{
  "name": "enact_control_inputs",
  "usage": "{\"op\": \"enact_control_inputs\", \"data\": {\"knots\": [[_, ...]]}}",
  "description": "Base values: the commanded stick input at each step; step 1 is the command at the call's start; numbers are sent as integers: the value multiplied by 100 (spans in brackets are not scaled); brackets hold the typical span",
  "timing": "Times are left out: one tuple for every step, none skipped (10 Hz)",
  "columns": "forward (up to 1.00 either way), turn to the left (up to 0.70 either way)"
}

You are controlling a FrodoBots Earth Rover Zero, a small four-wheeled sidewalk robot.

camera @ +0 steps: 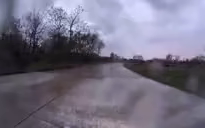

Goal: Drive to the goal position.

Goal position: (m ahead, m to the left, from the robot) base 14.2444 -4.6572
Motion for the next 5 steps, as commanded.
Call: {"op": "enact_control_inputs", "data": {"knots": [[70, 0], [70, 0], [70, 0], [70, 0], [70, 0]]}}
